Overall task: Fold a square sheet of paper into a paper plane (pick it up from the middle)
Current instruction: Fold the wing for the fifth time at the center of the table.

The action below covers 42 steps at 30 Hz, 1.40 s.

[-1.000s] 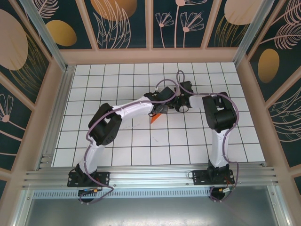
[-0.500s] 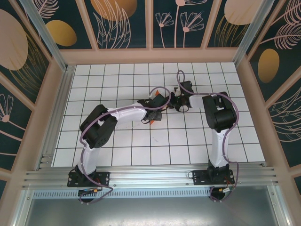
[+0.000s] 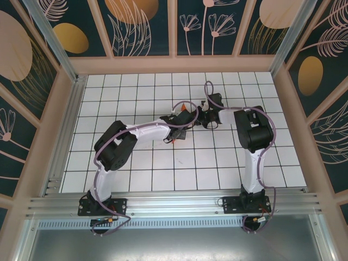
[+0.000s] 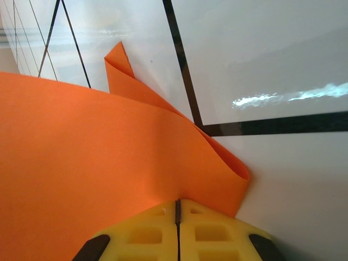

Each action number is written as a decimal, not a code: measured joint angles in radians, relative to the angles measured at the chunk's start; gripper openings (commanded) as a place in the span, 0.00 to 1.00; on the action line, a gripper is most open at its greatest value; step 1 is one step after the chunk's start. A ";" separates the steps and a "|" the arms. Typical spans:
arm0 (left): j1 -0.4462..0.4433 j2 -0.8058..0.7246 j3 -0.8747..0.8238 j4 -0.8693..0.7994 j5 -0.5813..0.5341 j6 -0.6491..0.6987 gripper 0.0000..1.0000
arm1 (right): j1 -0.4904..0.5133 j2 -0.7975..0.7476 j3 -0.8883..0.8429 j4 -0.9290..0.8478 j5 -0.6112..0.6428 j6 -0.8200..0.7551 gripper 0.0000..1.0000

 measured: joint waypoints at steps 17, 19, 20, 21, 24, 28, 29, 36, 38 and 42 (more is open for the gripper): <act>-0.029 0.066 0.049 -0.067 -0.124 0.008 0.08 | -0.008 0.003 0.015 -0.011 -0.031 0.011 0.16; -0.033 0.068 0.049 -0.067 -0.135 0.013 0.07 | -0.013 0.003 0.013 0.011 -0.042 0.018 0.18; -0.035 0.069 0.049 -0.066 -0.141 0.019 0.05 | -0.018 0.002 0.011 0.023 -0.050 0.020 0.19; -0.037 0.069 0.048 -0.064 -0.146 0.027 0.05 | -0.022 0.001 0.006 0.033 -0.053 0.020 0.20; -0.043 0.063 0.019 -0.024 -0.169 0.063 0.04 | -0.045 -0.018 -0.020 0.044 -0.061 0.026 0.25; -0.046 0.031 -0.056 0.078 -0.177 0.151 0.06 | -0.086 -0.085 -0.083 0.047 -0.067 0.049 0.34; -0.046 0.026 -0.069 0.096 -0.177 0.174 0.07 | -0.094 -0.106 -0.100 0.048 -0.067 0.055 0.36; -0.047 0.045 -0.059 0.113 -0.228 0.256 0.09 | -0.105 -0.217 -0.180 0.053 -0.032 0.077 0.44; -0.047 0.057 -0.049 0.114 -0.254 0.266 0.09 | -0.110 -0.229 -0.195 0.053 -0.018 0.080 0.44; -0.056 0.079 -0.035 0.112 -0.312 0.286 0.09 | -0.123 -0.232 -0.200 0.042 0.005 0.084 0.45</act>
